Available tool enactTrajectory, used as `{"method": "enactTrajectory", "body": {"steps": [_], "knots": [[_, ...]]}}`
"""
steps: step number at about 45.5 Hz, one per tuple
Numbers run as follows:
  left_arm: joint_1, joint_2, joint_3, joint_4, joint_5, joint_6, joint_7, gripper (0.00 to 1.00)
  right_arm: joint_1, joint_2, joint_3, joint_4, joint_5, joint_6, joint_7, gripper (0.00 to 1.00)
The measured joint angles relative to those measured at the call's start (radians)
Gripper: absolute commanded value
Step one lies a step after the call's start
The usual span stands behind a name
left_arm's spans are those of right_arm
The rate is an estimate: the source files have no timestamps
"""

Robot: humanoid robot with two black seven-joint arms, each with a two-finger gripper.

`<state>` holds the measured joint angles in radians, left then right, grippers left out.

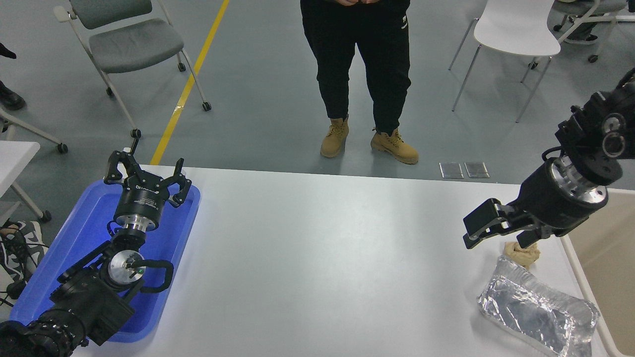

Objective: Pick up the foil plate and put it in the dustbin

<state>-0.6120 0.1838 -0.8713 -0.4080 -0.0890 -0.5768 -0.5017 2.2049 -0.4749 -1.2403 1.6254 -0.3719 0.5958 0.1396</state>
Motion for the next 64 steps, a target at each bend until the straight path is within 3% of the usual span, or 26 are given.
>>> {"method": "enactTrajectory", "body": {"steps": [18, 29, 64], "knots": [[0.000, 0.000, 0.000, 0.000, 0.000, 0.000, 0.000, 1.00, -0.099, -0.108, 0.006, -0.049, -0.178, -0.041, -0.004, 1.00], [0.000, 0.000, 0.000, -0.001, 0.000, -0.001, 0.000, 1.00, -0.269, -0.185, 0.013, -0.200, -0.321, -0.077, -0.003, 1.00], [0.000, 0.000, 0.000, -0.001, 0.000, -0.001, -0.002, 1.00, -0.870, -0.456, 0.329, -0.490, -0.518, -0.155, -0.007, 1.00]]}}
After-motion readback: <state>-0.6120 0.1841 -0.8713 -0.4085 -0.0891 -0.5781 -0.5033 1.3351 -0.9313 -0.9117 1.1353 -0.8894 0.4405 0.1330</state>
